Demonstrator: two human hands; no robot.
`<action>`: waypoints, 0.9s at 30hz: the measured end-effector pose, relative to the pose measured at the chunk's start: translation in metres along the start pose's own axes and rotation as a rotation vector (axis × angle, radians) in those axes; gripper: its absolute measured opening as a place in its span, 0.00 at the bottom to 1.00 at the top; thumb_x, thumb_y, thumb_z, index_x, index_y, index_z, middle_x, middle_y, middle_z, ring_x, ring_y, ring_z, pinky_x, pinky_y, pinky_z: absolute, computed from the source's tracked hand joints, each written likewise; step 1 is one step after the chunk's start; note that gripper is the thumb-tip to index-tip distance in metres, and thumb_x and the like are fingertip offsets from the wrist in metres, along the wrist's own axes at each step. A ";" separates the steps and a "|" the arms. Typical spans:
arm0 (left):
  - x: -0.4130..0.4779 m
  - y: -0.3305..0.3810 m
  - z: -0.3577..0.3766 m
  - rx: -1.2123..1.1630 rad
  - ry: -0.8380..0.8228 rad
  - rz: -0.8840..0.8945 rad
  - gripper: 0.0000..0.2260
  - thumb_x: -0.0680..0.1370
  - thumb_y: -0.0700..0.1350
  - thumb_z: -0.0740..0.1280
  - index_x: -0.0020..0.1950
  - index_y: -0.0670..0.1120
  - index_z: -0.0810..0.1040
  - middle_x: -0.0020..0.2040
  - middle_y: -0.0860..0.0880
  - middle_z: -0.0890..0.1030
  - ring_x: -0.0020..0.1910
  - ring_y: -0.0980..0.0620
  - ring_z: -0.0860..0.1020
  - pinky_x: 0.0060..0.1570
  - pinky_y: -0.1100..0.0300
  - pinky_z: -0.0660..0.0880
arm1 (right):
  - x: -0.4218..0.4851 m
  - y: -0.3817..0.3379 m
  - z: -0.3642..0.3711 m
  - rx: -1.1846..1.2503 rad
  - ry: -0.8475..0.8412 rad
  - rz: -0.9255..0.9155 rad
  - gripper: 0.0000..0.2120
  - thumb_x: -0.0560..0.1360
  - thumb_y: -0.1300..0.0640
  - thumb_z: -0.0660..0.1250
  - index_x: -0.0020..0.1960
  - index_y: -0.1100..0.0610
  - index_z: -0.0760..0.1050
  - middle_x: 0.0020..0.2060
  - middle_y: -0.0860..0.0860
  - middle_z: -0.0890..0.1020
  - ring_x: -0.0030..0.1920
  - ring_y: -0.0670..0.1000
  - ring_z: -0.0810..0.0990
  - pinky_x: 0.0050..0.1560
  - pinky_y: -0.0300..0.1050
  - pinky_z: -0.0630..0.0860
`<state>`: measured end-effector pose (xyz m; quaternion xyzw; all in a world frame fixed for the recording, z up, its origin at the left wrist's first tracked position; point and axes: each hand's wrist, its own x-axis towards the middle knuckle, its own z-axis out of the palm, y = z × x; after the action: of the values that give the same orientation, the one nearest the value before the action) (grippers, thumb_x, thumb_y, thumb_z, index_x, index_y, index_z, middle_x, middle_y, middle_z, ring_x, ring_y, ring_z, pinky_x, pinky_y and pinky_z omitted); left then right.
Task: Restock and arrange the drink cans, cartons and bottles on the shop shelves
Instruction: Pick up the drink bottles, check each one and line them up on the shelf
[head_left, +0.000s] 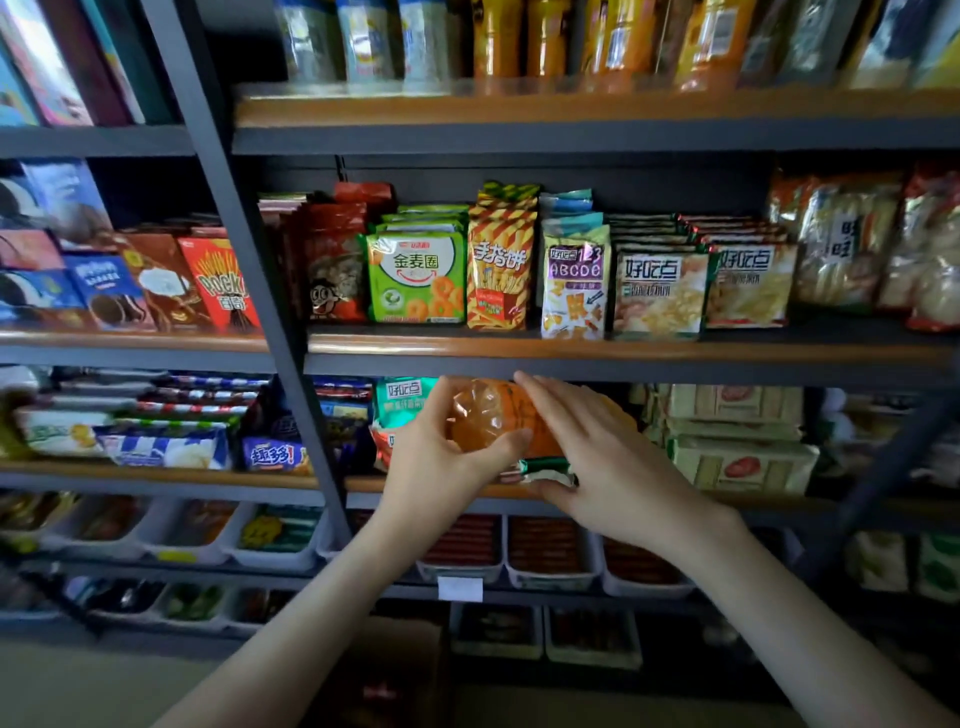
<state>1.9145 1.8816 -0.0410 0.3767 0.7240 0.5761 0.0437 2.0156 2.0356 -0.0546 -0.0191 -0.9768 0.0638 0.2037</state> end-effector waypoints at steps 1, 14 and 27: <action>-0.001 -0.002 -0.003 0.008 0.001 -0.008 0.15 0.70 0.46 0.77 0.50 0.53 0.75 0.40 0.55 0.81 0.37 0.64 0.79 0.35 0.72 0.72 | 0.002 -0.004 0.008 -0.015 0.053 -0.010 0.46 0.74 0.49 0.72 0.79 0.46 0.42 0.74 0.52 0.64 0.73 0.49 0.56 0.72 0.48 0.55; -0.013 -0.058 -0.026 -0.011 -0.155 0.098 0.29 0.72 0.53 0.74 0.68 0.64 0.64 0.63 0.57 0.74 0.62 0.61 0.74 0.58 0.63 0.75 | 0.007 -0.049 0.058 0.941 0.319 0.400 0.30 0.66 0.46 0.75 0.66 0.43 0.71 0.53 0.36 0.81 0.57 0.37 0.78 0.57 0.36 0.75; -0.023 -0.106 -0.013 0.043 -0.245 0.071 0.38 0.67 0.59 0.73 0.68 0.78 0.53 0.66 0.66 0.65 0.64 0.69 0.68 0.54 0.75 0.70 | 0.013 -0.047 0.059 1.406 0.366 0.515 0.29 0.64 0.59 0.79 0.63 0.54 0.73 0.52 0.47 0.84 0.55 0.47 0.82 0.48 0.40 0.79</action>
<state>1.8714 1.8519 -0.1369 0.4703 0.7118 0.5113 0.1033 1.9796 1.9826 -0.0967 -0.1219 -0.6221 0.7108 0.3049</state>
